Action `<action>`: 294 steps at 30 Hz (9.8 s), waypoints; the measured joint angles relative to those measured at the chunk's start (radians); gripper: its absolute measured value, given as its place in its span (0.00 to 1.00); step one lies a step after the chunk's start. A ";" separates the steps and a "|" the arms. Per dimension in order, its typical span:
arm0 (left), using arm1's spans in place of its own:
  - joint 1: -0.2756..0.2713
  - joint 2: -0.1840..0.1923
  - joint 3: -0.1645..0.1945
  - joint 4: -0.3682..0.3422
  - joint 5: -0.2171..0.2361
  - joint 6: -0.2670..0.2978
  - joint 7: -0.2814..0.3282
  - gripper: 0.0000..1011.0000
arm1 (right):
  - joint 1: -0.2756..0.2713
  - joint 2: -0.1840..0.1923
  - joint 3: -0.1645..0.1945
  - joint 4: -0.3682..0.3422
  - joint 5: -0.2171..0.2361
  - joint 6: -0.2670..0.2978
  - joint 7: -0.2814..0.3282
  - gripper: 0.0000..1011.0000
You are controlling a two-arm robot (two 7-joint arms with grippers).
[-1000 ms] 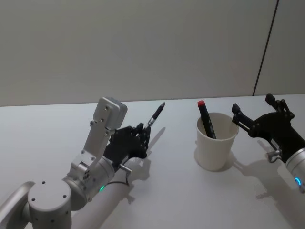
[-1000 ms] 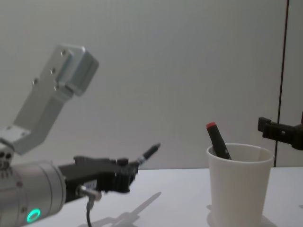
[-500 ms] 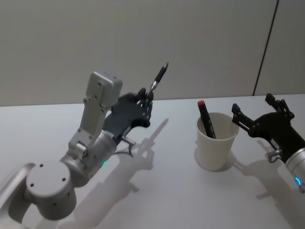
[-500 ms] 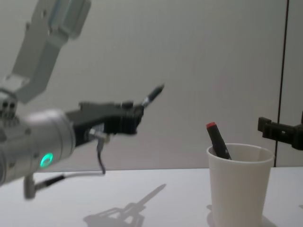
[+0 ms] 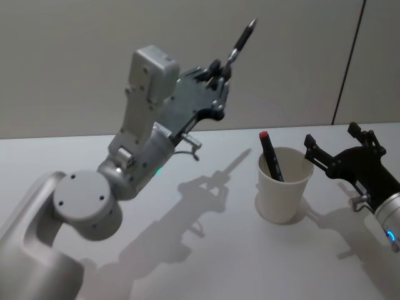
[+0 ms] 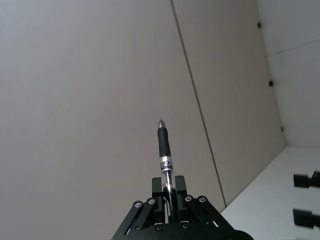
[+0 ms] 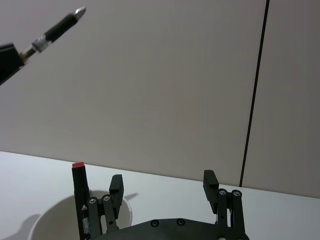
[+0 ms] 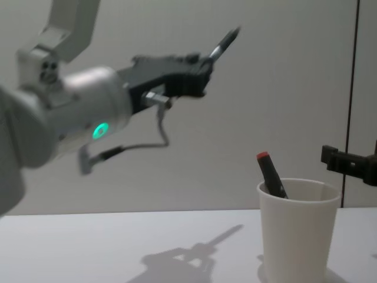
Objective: Place the pen into the pen holder.
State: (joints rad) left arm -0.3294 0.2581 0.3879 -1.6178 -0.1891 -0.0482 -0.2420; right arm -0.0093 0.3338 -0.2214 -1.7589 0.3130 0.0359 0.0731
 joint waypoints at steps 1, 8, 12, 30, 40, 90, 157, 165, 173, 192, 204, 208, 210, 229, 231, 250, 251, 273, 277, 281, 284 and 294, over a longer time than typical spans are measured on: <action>-0.008 -0.006 0.002 0.006 0.004 -0.008 -0.008 0.15 | 0.001 -0.001 0.001 0.002 0.005 0.001 0.002 0.99; -0.081 -0.064 0.018 0.065 0.038 -0.066 -0.071 0.15 | 0.012 -0.007 0.008 0.014 0.075 0.016 0.034 0.99; -0.107 -0.085 0.024 0.086 0.050 -0.080 -0.093 0.15 | 0.020 -0.011 0.013 0.018 0.124 0.031 0.061 0.99; -0.122 -0.102 0.034 0.087 0.072 -0.057 -0.090 0.15 | 0.075 -0.023 0.039 0.021 0.408 0.136 0.208 0.99; -0.105 -0.083 0.018 0.058 0.062 0.000 -0.027 0.15 | 0.104 -0.028 0.049 0.025 0.553 0.189 0.277 0.99; 0.015 -0.013 -0.015 -0.017 -0.052 0.001 0.064 0.15 | 0.250 -0.130 0.014 0.111 0.877 0.241 0.317 0.99; 0.027 -0.010 -0.013 -0.022 -0.055 -0.008 0.067 0.15 | 0.416 -0.196 -0.047 0.289 0.964 0.319 0.213 0.99; 0.027 -0.010 -0.013 -0.022 -0.055 -0.008 0.067 0.15 | 0.440 -0.217 -0.070 0.319 0.942 0.323 0.229 0.99; 0.027 -0.010 -0.013 -0.022 -0.055 -0.008 0.067 0.15 | 0.469 -0.239 -0.095 0.353 0.913 0.320 0.240 0.99; 0.027 -0.010 -0.013 -0.022 -0.055 -0.008 0.067 0.15 | 0.505 -0.263 -0.122 0.395 0.881 0.307 0.251 0.99; 0.027 -0.010 -0.013 -0.022 -0.055 -0.008 0.067 0.15 | 0.503 -0.247 -0.119 0.384 0.888 0.311 0.257 0.99; 0.027 -0.010 -0.013 -0.022 -0.055 -0.008 0.067 0.15 | 0.498 -0.238 -0.116 0.374 0.895 0.311 0.257 0.99; 0.027 -0.010 -0.013 -0.022 -0.055 -0.008 0.067 0.15 | 0.496 -0.236 -0.116 0.371 0.897 0.311 0.258 0.99; 0.027 -0.010 -0.013 -0.022 -0.055 -0.008 0.067 0.15 | 0.489 -0.222 -0.118 0.354 0.914 0.315 0.266 0.99; 0.027 -0.010 -0.013 -0.022 -0.055 -0.008 0.067 0.15 | 0.488 -0.222 -0.118 0.354 0.915 0.316 0.267 0.99; 0.027 -0.010 -0.013 -0.022 -0.055 -0.008 0.067 0.15 | 0.488 -0.220 -0.123 0.361 0.924 0.314 0.267 0.99; 0.027 -0.010 -0.013 -0.022 -0.055 -0.008 0.067 0.15 | 0.489 -0.221 -0.124 0.363 0.927 0.314 0.268 0.99; 0.027 -0.010 -0.013 -0.022 -0.055 -0.008 0.067 0.15 | 0.506 -0.224 -0.132 0.391 0.977 0.320 0.269 0.99; 0.027 -0.010 -0.013 -0.022 -0.055 -0.008 0.067 0.15 | 0.509 -0.224 -0.133 0.395 0.984 0.318 0.269 0.99; 0.027 -0.010 -0.013 -0.022 -0.055 -0.008 0.067 0.15 | 0.510 -0.224 -0.134 0.397 0.988 0.317 0.268 0.99; 0.027 -0.010 -0.013 -0.022 -0.055 -0.008 0.067 0.15 | 0.511 -0.224 -0.134 0.399 0.991 0.316 0.267 0.95; 0.027 -0.010 -0.013 -0.022 -0.055 -0.008 0.067 0.15 | 0.513 -0.223 -0.135 0.402 0.996 0.315 0.266 0.70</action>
State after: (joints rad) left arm -0.3024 0.2482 0.3749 -1.6395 -0.2442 -0.0560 -0.1751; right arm 0.5041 0.1104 -0.3566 -1.3572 1.3090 0.3510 0.3393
